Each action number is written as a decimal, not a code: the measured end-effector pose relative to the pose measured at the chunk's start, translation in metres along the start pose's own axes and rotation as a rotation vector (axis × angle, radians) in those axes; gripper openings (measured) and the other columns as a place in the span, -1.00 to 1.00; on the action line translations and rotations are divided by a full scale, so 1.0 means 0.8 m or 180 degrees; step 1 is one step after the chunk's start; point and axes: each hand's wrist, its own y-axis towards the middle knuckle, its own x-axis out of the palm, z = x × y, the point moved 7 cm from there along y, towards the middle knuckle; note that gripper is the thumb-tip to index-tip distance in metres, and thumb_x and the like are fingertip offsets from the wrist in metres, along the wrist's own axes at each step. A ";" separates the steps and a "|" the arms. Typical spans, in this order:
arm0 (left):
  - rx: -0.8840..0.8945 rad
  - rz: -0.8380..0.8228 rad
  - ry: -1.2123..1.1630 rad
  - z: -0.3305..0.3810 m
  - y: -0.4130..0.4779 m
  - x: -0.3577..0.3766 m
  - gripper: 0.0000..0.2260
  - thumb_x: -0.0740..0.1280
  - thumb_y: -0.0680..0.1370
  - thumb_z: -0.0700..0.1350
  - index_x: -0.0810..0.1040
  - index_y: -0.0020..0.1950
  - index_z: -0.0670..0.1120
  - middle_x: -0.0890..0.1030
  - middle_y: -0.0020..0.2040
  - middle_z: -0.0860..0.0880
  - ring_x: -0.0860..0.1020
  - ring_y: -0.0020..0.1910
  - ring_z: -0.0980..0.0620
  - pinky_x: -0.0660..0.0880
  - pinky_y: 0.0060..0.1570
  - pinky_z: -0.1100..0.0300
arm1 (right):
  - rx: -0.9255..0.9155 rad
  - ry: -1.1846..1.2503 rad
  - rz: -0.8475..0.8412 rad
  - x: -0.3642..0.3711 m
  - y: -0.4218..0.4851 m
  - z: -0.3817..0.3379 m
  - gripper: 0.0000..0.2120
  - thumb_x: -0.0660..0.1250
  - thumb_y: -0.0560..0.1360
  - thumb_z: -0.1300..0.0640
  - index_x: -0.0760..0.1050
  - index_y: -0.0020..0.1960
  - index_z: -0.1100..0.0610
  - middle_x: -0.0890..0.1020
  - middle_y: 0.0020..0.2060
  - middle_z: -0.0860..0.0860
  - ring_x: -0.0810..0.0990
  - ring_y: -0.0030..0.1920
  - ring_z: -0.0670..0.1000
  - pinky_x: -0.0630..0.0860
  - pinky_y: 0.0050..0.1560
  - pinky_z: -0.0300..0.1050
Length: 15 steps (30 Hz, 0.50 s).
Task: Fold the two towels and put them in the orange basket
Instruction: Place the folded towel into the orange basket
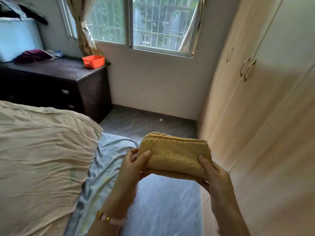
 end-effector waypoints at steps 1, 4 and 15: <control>0.0003 0.0062 -0.0024 0.002 0.021 0.002 -0.61 0.41 0.44 -0.12 0.43 0.22 -0.17 0.54 0.15 -0.20 0.58 -0.08 -0.01 0.52 -0.41 0.31 | 0.0003 -0.0051 -0.0040 0.009 0.025 0.000 -0.63 0.30 0.50 -0.02 0.52 0.19 0.18 0.63 -0.02 0.12 0.61 -0.02 0.07 0.59 -0.01 -0.04; 0.0044 0.0218 0.0059 0.008 0.084 0.010 -0.68 0.31 0.51 -0.16 0.41 0.24 -0.18 0.53 0.16 -0.22 0.58 -0.10 0.00 0.52 -0.41 0.31 | -0.0002 -0.0182 -0.0148 0.037 0.096 -0.003 -0.58 0.27 0.48 -0.08 0.48 0.24 0.14 0.60 0.01 0.06 0.59 -0.03 0.06 0.58 0.00 -0.04; 0.0127 0.0665 0.0154 0.047 0.368 0.094 -0.72 0.31 0.52 -0.08 0.42 0.20 -0.12 0.53 0.14 -0.18 0.60 -0.01 -0.05 0.58 -0.30 0.25 | 0.0102 -0.0243 -0.0851 0.125 0.429 -0.055 -0.57 0.27 0.50 -0.06 0.46 0.26 0.18 0.60 0.05 0.10 0.61 0.00 0.09 0.61 -0.12 -0.14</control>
